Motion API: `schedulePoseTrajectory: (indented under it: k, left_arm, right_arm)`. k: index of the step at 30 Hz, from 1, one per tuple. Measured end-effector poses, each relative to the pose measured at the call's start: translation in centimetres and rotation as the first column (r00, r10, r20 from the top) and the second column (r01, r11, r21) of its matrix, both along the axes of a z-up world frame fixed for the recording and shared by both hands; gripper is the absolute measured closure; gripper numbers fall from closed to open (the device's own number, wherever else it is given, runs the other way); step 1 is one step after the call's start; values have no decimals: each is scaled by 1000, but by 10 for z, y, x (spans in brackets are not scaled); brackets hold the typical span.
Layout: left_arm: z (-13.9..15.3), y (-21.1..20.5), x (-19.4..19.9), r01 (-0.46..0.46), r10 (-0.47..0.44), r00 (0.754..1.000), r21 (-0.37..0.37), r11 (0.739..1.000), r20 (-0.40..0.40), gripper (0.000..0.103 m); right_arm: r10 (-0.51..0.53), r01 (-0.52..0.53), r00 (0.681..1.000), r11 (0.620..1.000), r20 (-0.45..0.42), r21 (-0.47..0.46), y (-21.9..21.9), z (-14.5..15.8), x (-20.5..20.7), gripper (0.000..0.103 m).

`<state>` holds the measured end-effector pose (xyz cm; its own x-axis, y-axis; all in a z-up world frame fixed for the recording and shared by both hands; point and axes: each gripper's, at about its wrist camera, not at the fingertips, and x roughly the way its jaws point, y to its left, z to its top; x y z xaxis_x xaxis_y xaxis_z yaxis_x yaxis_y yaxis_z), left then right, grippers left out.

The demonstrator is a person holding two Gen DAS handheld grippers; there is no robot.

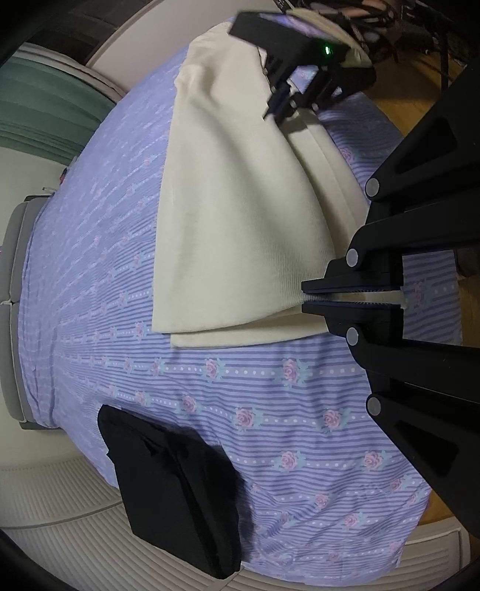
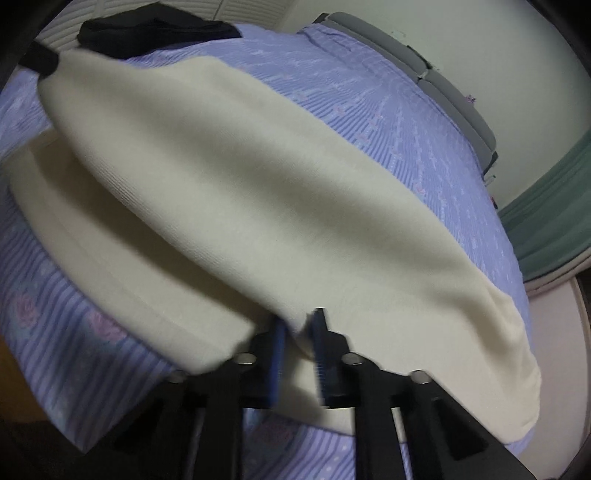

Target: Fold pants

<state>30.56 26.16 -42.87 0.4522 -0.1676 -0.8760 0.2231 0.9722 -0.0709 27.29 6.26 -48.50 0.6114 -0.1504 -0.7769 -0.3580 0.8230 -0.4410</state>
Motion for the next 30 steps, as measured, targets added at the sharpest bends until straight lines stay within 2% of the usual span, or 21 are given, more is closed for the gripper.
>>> schedulePoseTrajectory:
  k: [7, 8, 12, 16, 20, 21, 22, 23, 25, 30]
  left_arm:
    - [13, 6, -14, -28, 28, 1000, -9, 1000, 14, 97]
    - [16, 7, -17, -31, 31, 999, -6, 1000, 15, 101]
    - [16, 12, -29, -43, 43, 999, -8, 999, -2, 101]
    - [-7, 12, -39, -37, 37, 999, 5, 999, -28, 101]
    - [-25, 9, -37, -41, 40, 999, -24, 999, -20, 100]
    - [-27, 8, -36, -40, 40, 999, -30, 999, -18, 97]
    - [-29, 6, -34, -38, 38, 999, -36, 999, -21, 85]
    - [-31, 5, -32, -38, 37, 999, -43, 998, -22, 69]
    - [-33, 5, -30, -51, 50, 999, -56, 997, -15, 54]
    - [-44, 7, -21, -65, 60, 997, -119, 991, -41, 55]
  right_arm:
    - [26, -28, 999, 998, 37, 51, -2, 34, -20, 97]
    - [33, -36, 999, 998, 42, 54, -2, 38, -23, 97]
    - [52, -55, 998, 996, 42, 69, -2, 50, -35, 97]
    - [74, -75, 997, 996, 9, 48, 1, 37, -37, 97]
    - [76, -75, 996, 997, -49, 22, 2, 9, -36, 97]
    - [76, -75, 996, 997, -49, 20, 1, 7, -38, 97]
    - [74, -73, 996, 997, -49, 20, 2, 6, -38, 97]
    - [69, -68, 996, 997, -47, 24, 2, 6, -36, 97]
    - [62, -60, 997, 998, -49, 34, 1, 7, -35, 97]
    - [63, -62, 997, 998, -50, 33, 1, 8, -34, 97]
